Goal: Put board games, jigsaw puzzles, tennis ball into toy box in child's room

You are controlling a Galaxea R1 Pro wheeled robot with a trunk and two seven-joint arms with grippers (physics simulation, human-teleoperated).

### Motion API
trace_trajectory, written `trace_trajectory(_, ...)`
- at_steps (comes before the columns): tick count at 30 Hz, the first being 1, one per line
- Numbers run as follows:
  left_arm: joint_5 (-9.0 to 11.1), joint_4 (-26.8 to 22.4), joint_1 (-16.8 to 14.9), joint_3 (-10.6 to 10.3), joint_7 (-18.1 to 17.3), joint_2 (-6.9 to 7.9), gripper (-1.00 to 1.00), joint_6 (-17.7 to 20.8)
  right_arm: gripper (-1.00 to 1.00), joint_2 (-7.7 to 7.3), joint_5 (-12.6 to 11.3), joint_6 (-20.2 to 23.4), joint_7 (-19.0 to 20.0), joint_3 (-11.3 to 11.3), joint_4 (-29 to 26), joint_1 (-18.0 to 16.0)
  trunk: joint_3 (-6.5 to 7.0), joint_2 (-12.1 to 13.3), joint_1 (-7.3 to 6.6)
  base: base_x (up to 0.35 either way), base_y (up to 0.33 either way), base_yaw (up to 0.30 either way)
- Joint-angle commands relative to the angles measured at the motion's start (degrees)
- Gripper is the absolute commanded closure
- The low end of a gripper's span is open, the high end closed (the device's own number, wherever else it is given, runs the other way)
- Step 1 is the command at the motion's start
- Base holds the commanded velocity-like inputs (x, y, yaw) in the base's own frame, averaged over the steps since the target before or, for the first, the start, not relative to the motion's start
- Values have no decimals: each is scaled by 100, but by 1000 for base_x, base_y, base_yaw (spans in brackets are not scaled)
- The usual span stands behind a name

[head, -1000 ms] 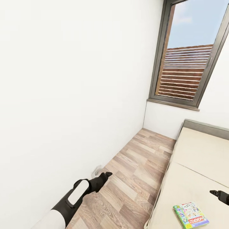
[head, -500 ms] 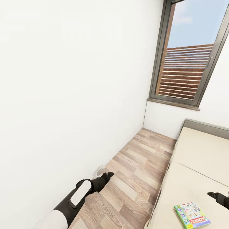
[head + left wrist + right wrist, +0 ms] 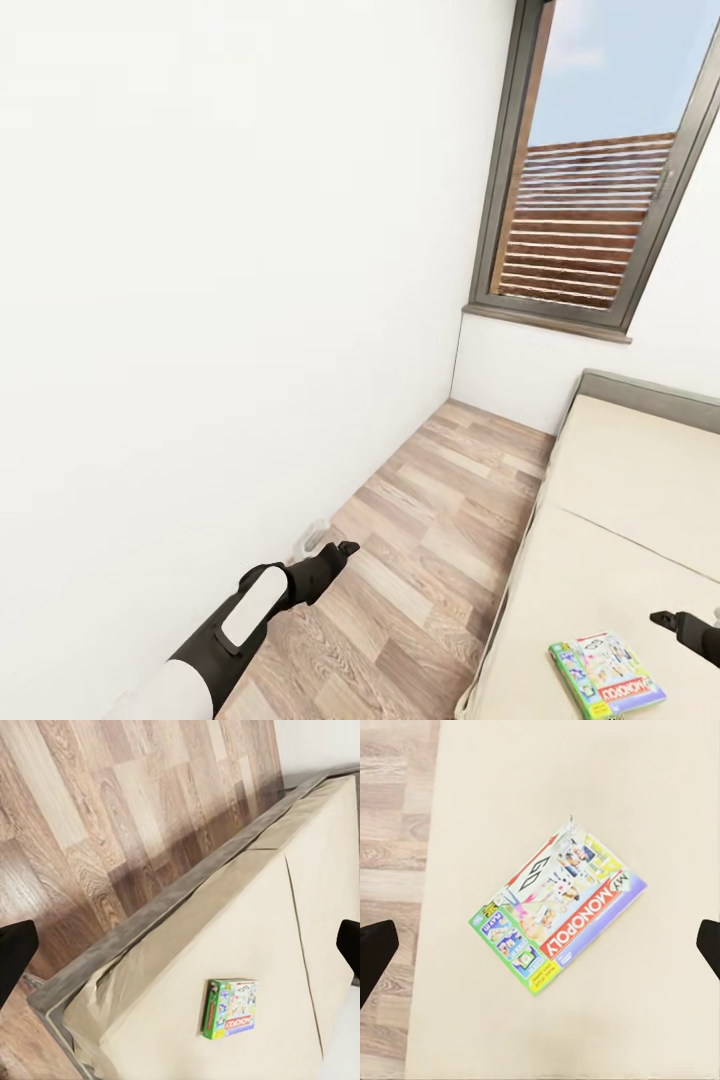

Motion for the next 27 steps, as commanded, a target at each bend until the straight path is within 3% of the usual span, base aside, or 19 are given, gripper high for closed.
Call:
trace_trajectory(1,60,-11,-4,-13,52,2,-100,6,-100,0,-13,116,7,-31,-4,-4,-35,-49,24,0,0,0)
trace_trajectory(11,56,-11,-4,-19,58,-1,-100,6,-100,0,-14,409,-1,-34,-3,-4,-304,-450,243,0,0,0)
trace_trajectory(27,61,-11,-4,-20,34,-1,-100,6,-100,-1,-23,435,13,-46,-16,-13,-701,-1092,595,0,0,-23)
